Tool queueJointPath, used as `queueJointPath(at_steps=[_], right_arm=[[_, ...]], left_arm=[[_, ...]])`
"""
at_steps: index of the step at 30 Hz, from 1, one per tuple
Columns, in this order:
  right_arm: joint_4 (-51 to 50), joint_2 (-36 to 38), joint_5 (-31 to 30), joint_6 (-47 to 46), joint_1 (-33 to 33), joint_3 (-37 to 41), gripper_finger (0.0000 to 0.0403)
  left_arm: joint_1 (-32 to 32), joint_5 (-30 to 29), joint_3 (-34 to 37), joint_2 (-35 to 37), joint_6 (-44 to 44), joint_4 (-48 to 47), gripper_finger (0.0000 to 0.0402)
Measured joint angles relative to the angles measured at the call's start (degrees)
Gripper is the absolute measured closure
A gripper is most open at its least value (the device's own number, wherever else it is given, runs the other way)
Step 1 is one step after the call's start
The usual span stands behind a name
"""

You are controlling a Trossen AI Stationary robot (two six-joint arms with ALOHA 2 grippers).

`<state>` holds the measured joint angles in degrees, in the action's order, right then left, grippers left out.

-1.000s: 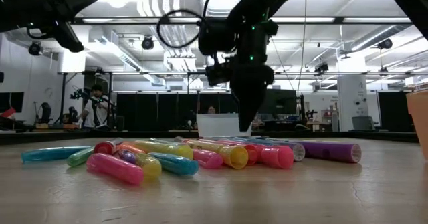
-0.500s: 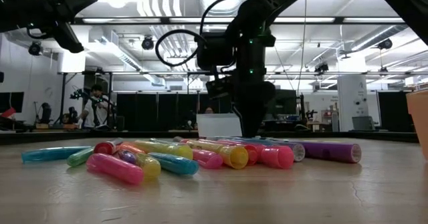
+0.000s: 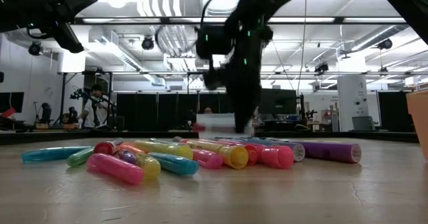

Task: Pick & Place Markers
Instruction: Put the red and white marker pen into the white bin

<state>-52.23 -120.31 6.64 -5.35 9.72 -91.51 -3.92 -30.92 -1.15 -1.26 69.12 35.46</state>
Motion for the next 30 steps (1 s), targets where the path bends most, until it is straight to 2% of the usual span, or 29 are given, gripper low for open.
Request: queueJointPath(at_steps=[3,8,13,18,22,25,30], right_arm=[[-2.35,2.03,2.24,-3.39,-0.09,-3.18,0.0349],[-3.11,4.49,2.37,-12.25,1.25,-8.70,0.0349],[-3.95,4.71,-0.96,-18.28,6.80,-12.47,0.0349],[-4.21,4.72,-1.87,-29.59,14.79,-11.45,0.0349],[-0.91,4.33,-1.33,-34.24,19.49,-9.04,0.0348],[1.34,3.28,1.18,-36.81,20.82,-8.37,0.0339],[3.53,0.86,1.24,-39.06,20.82,-8.34,0.0337]], left_arm=[[-0.02,0.00,0.02,-0.01,0.02,0.01,0.0402],[-0.02,-0.02,0.07,-0.02,0.04,0.02,0.0402],[-0.02,-0.02,0.07,-0.04,0.08,0.07,0.0402],[-0.02,-0.04,0.09,-0.04,0.41,0.07,0.0402],[-0.02,-0.02,0.09,-0.04,0.39,0.07,0.0402],[-0.02,-0.02,0.09,-0.02,0.43,0.09,0.0402],[-0.02,-0.02,0.11,-0.02,1.57,0.07,0.0402]])
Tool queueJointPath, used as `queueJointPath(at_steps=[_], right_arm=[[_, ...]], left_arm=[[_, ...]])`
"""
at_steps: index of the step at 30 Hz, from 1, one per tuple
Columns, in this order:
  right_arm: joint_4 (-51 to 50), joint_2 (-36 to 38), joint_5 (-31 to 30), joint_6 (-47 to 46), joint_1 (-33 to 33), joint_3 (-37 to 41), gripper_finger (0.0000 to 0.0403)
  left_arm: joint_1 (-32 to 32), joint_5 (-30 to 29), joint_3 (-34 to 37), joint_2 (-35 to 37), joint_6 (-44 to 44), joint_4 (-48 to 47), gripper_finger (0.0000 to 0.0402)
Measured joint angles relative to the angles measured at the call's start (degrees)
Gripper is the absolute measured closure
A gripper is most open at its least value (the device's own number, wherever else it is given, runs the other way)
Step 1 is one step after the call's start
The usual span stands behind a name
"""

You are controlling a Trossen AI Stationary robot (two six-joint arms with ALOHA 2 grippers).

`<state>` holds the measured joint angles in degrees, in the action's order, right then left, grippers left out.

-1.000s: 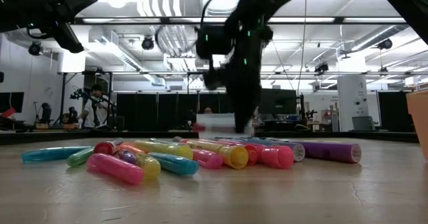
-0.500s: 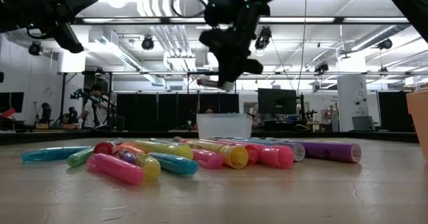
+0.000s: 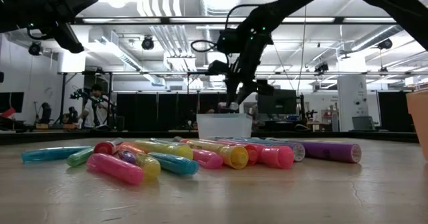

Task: Pick & Place Markers
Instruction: Put the red and white marker pen into the white bin, then put the top green and white marker pen into the white bin

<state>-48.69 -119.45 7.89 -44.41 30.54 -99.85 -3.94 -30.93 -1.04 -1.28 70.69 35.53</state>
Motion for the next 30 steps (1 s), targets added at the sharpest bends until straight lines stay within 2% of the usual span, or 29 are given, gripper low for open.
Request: queueJointPath(at_steps=[11,18,24,30], right_arm=[[-0.30,-4.59,2.35,-2.15,-0.28,0.11,0.0332],[0.14,-4.57,2.27,-1.52,-0.28,0.11,0.0280],[1.25,-3.89,2.92,3.69,-1.42,0.11,0.0236],[0.88,0.38,6.97,12.77,-5.32,0.11,0.0224]], left_arm=[[0.00,0.10,0.00,0.00,0.36,0.03,0.0402],[0.00,1.00,0.00,0.02,1.23,0.00,0.0402],[-0.01,1.02,0.00,0.02,1.25,0.02,0.0402],[0.02,0.59,0.00,0.02,1.89,-0.02,0.0402]])
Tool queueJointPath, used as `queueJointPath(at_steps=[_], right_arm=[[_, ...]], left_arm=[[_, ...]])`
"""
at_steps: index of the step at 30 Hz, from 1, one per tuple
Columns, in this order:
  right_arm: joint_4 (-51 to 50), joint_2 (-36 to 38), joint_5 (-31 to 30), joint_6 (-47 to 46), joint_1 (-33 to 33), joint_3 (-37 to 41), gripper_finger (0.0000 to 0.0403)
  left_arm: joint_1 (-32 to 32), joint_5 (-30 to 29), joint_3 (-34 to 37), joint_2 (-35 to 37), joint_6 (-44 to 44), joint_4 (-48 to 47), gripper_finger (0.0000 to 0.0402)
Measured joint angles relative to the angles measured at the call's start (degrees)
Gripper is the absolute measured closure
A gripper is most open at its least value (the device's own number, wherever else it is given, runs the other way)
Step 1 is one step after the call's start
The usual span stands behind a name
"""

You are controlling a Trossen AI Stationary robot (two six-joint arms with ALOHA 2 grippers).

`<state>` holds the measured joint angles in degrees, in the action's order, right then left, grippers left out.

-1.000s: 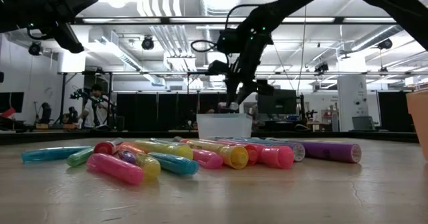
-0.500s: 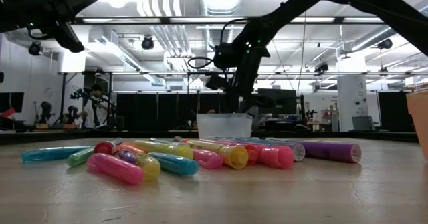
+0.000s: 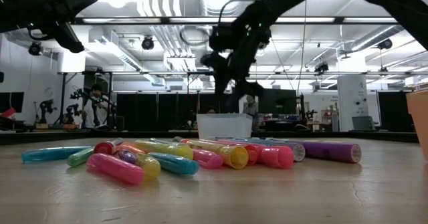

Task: Pick & Place Markers
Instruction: Put the top green and white marker pen into the white bin

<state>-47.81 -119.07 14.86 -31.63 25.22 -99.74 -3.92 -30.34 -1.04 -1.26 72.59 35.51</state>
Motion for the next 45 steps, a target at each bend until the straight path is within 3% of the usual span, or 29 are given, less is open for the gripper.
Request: queueJointPath(at_steps=[5,12,17,22,28,36,45], right_arm=[[-1.67,4.41,3.54,10.94,-6.70,0.00,0.0234],[-4.36,6.41,-0.04,17.33,-15.99,0.41,0.0248],[-6.12,6.48,-3.87,19.08,-19.82,2.77,0.0246],[-7.49,6.63,-4.44,19.86,-21.66,6.16,0.0247],[-5.19,6.61,-4.49,19.74,-22.40,11.74,0.0254],[2.32,6.60,-4.73,15.38,-22.39,17.69,0.0267],[5.04,6.59,-10.70,13.80,-22.59,22.64,0.0280]], left_arm=[[-0.01,-2.17,0.00,-0.04,-2.71,-0.52,0.0402],[0.00,-3.59,0.00,-0.25,-6.35,-1.48,0.0402],[-0.02,-5.46,0.00,-1.04,-4.27,-1.46,0.0401],[0.00,-5.54,-0.38,-2.55,-2.03,-1.54,0.0366],[-0.02,2.57,-2.50,-5.51,2.70,-1.49,0.0307],[-0.02,3.84,-4.45,-6.20,2.78,-1.41,0.0301],[-0.02,5.57,-4.96,-6.18,4.10,-0.42,0.0300]])
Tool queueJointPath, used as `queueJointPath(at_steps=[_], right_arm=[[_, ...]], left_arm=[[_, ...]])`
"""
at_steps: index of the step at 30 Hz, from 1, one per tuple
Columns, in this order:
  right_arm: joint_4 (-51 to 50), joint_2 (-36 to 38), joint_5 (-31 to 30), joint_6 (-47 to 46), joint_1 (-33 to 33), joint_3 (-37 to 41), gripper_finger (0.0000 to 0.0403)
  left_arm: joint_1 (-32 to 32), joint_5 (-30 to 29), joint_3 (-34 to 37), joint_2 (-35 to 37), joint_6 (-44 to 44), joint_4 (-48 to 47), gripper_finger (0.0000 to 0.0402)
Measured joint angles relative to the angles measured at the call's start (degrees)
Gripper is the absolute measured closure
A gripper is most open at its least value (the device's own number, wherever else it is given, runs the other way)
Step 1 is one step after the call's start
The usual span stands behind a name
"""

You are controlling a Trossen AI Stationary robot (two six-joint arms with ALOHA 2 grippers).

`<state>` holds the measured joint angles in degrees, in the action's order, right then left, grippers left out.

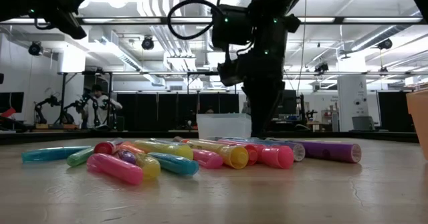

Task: Pick & Place Markers
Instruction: Put the top green and white marker pen into the white bin

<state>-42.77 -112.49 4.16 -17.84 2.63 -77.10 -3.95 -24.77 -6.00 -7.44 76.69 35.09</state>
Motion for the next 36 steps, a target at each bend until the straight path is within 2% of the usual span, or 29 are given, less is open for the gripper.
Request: queueJointPath(at_steps=[13,21,24,28,36], right_arm=[[9.07,-0.01,-0.99,1.19,0.01,5.65,0.0291],[9.43,-0.24,-1.00,0.68,0.17,6.04,0.0346],[9.42,-0.21,-0.90,-2.28,0.20,6.02,0.0350],[6.72,-0.08,-0.15,-6.80,0.20,3.73,0.0350],[3.75,3.00,-0.90,-15.66,0.75,-5.87,0.0349]], left_arm=[[0.00,0.07,0.00,0.00,0.12,0.02,0.0300],[0.00,-2.32,0.00,0.00,0.11,0.02,0.0300],[0.00,-2.32,0.00,0.00,0.12,0.05,0.0300],[0.00,-2.32,0.00,0.00,0.46,0.07,0.0300],[0.00,-2.13,0.00,0.02,0.52,0.07,0.0300]])
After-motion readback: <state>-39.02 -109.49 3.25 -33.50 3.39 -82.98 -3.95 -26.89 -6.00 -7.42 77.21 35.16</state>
